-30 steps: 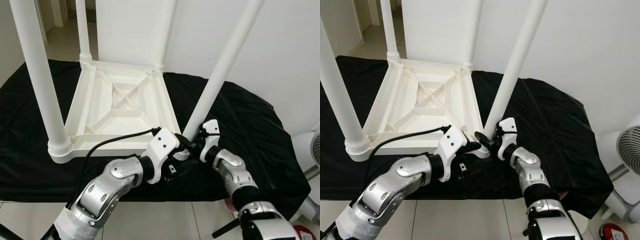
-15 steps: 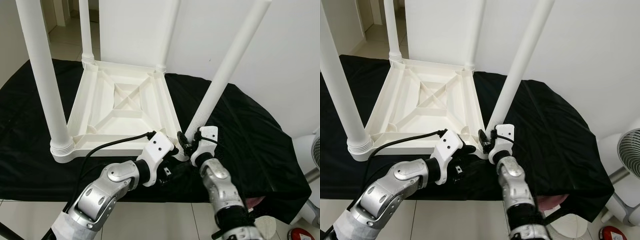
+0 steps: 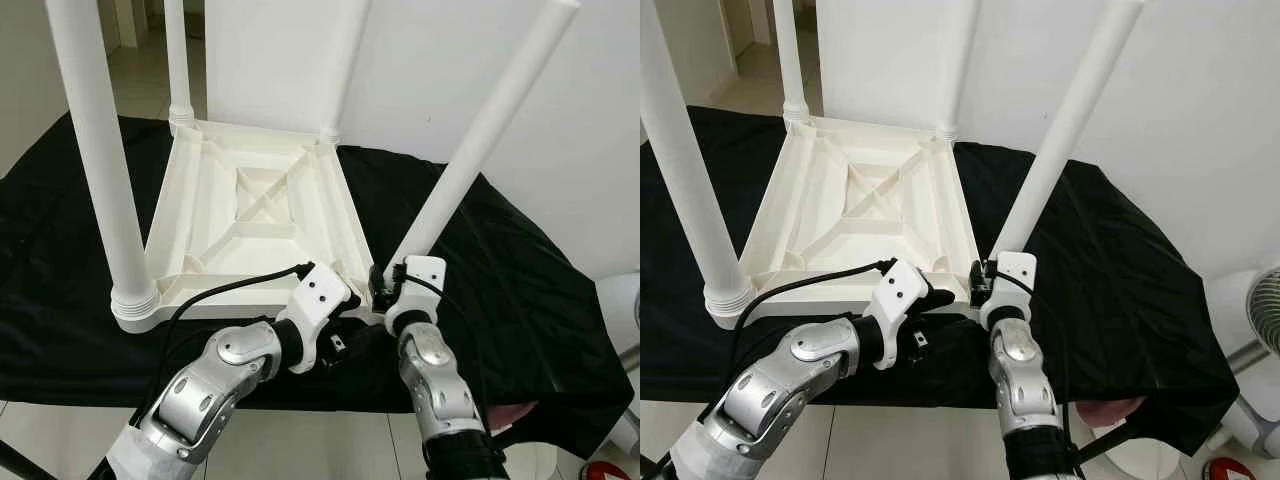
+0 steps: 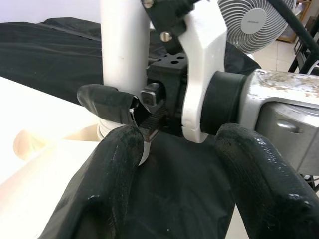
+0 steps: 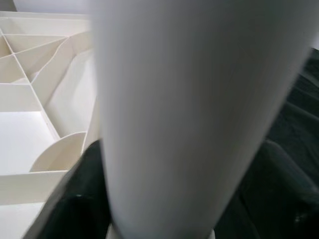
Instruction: Building children table
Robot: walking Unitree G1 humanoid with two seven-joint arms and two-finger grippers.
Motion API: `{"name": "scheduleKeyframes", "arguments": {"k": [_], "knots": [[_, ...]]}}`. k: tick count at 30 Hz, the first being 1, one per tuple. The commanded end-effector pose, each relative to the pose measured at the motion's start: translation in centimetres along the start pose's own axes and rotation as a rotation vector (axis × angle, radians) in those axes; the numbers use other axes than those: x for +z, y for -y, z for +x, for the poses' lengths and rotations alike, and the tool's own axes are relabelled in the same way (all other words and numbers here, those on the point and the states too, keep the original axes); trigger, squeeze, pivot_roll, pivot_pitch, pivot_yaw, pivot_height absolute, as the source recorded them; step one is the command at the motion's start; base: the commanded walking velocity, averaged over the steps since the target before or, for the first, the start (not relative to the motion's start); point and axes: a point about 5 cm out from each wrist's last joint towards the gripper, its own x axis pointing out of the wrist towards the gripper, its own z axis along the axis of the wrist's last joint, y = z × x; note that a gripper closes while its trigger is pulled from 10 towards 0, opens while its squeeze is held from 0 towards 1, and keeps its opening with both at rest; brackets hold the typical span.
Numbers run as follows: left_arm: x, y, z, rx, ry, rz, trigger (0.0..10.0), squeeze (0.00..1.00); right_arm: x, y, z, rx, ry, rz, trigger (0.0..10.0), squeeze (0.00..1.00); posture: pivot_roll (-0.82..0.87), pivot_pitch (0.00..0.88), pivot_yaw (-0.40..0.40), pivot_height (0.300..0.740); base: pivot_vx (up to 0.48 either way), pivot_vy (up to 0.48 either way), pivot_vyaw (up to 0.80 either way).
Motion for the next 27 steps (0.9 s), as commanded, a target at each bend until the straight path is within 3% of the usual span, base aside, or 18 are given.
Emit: {"name": "scheduleKeyframes", "arguments": {"k": [1,11,12,18,22,23,27], "knots": [[-0.2,0.3,0.2,-0.006,-0.005,0.000,10.0,0.00,-0.2,0.5,-0.3,-0.009,-0.006,-0.006,10.0,1.00,0.04,0.000,-0.169,0.740,0.000,0.000,0.00],[-0.2,0.3,0.3,-0.002,0.001,-0.002,10.0,0.00,-0.4,1.3,-1.8,0.015,-0.025,-0.070,10.0,1.00,0.04,0.000,-0.171,0.740,0.000,0.000,0.00],[-0.1,0.1,0.3,0.013,0.008,-0.005,10.0,0.00,-0.3,1.7,-2.4,0.035,-0.015,-0.080,10.0,0.00,0.03,0.000,-0.172,0.740,0.000,0.000,0.00],[0.2,-0.4,0.5,0.050,0.033,-0.006,10.0,0.00,-0.1,2.8,-4.4,0.107,0.039,-0.104,10.0,0.00,0.02,0.000,-0.169,0.740,0.000,0.000,0.00],[0.2,-0.4,0.5,0.053,0.036,-0.005,10.0,0.00,-0.1,3.0,-4.9,0.120,0.048,-0.108,10.0,0.00,0.01,0.000,-0.168,0.740,0.000,0.000,0.00],[0.2,-0.6,0.5,0.060,0.039,-0.003,10.0,0.00,0.1,2.8,-6.1,0.191,0.064,-0.075,10.0,0.00,0.00,0.000,-0.162,0.740,0.000,0.000,0.00],[0.3,-0.9,0.4,0.080,0.046,-0.002,10.0,0.00,0.2,2.6,-7.9,0.312,0.045,-0.031,10.0,0.00,0.00,0.000,-0.160,0.740,0.000,0.000,0.00]]}}
